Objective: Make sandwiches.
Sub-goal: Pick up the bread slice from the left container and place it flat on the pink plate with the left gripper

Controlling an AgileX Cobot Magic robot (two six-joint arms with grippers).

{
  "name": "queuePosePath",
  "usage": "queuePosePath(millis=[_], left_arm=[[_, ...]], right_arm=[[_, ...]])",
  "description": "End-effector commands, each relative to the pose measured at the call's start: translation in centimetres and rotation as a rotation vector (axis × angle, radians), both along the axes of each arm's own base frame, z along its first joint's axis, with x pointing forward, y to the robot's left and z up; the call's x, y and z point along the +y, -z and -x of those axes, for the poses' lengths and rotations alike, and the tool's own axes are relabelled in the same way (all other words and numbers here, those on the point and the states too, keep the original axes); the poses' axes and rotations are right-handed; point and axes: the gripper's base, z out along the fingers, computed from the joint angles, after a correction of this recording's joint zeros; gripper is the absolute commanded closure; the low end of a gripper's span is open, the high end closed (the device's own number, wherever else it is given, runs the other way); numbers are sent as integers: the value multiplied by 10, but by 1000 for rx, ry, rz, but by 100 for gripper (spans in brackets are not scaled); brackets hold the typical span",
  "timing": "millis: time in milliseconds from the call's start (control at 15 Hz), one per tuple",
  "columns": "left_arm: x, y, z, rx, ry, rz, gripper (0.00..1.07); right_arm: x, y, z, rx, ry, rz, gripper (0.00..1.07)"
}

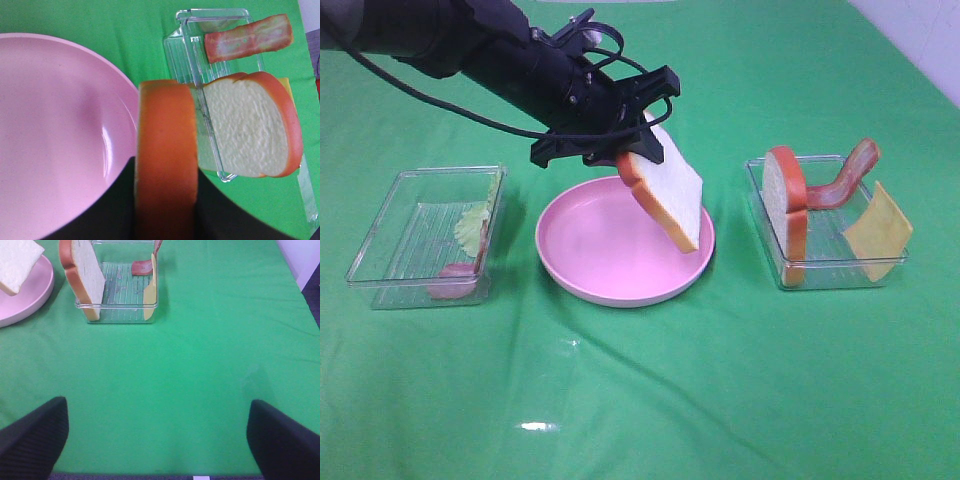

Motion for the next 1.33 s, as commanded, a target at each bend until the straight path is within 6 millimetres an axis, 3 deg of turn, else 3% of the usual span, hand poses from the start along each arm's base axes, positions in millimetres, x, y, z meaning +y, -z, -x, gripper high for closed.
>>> queuePosePath(millis=[67,267,933,1067,1133,1200,1267,1333], left_arm=[[-1,12,-4,59,-62,20,96],[-1,25,-6,110,-120,29,96],[0,31,-11,79,-148,16,96],[0,34,-11,86,-149,16,91],[0,34,-11,92,-145,15,82],[0,35,-9,110,-133,12,46],[0,35,-8,116,-125,8,24],[0,36,-8,118,-118,3,15]], right_arm=[[0,1,3,-28,-1,7,13],[0,1,3,-28,-1,7,13],[0,1,3,-28,-1,7,13],[0,1,3,-28,-1,7,13],[0,1,3,-28,-1,7,13],[0,1,3,-28,-1,7,13],[0,1,3,-28,-1,7,13],[0,1,3,-28,-1,7,13]])
